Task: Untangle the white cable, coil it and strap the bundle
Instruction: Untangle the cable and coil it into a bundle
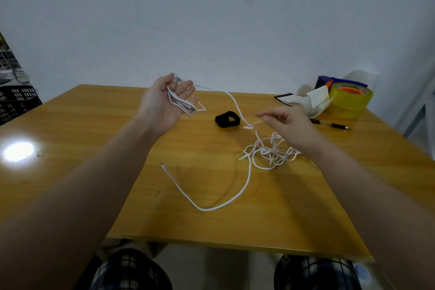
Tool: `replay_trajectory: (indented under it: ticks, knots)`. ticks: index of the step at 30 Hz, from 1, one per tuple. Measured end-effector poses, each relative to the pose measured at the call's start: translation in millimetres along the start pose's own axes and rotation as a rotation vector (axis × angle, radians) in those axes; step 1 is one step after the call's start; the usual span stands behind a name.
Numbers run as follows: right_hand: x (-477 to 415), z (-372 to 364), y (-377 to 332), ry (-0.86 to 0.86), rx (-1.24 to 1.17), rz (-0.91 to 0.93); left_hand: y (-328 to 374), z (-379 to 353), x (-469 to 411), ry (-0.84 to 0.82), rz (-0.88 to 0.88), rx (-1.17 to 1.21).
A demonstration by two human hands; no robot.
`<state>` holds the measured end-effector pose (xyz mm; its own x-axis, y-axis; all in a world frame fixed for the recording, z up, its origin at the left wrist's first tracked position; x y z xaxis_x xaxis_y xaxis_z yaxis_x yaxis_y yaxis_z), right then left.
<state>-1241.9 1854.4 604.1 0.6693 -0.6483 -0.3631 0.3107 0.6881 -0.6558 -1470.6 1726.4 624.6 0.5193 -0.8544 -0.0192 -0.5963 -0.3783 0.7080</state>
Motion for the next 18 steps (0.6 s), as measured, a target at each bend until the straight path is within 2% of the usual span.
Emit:
replay_trajectory:
  ticks: [2, 4, 8, 10, 11, 12, 14, 16, 18]
  knots:
    - [-0.1, -14.0, -12.1, -0.102, 0.037, 0.021, -8.8, -1.1, 1.2, 0.005, 0.029, -0.039]
    - [-4.3, -26.8, -23.8, -0.084, 0.097, 0.065, -18.3, -10.6, 4.9, -0.023, 0.053, -0.057]
    - [-15.0, -29.5, -35.5, 0.269, 0.132, 0.024, -29.4, -29.8, 9.5, -0.112, 0.101, -0.060]
    - [-21.4, -22.2, -43.3, 0.409, 0.306, -0.002, -32.4, -36.8, 11.9, -0.141, 0.116, -0.079]
    - [-26.5, -19.9, -47.4, 0.426, 0.413, 0.012, -33.6, -39.8, 13.0, -0.158, 0.122, -0.089]
    - [-34.0, -19.7, -48.6, 0.395, 0.467, 0.032, -34.3, -42.3, 14.0, -0.177, 0.130, -0.094]
    - [-49.5, -23.0, -43.5, 0.228, 0.337, 0.055, -33.8, -46.6, 16.6, -0.217, 0.146, -0.062]
    - [-55.7, -28.0, -35.5, 0.104, 0.099, -0.033, -32.7, -49.7, 18.4, -0.255, 0.153, -0.020]
    - [-55.5, -35.2, -31.1, 0.075, 0.124, -0.083, -29.6, -52.7, 20.8, -0.279, 0.116, -0.015]
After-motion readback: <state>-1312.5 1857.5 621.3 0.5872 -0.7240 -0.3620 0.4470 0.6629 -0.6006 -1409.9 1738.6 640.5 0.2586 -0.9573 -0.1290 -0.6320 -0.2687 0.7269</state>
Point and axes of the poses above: each hand's wrist, its own x-axis away from the middle knuckle, its own z-axis out of the back of the hand, y = z × x, the point moved 4 cm from there along -x, towards the middle knuckle, and after that the axes turned 7 degrees about x, right-handed, at the moved point
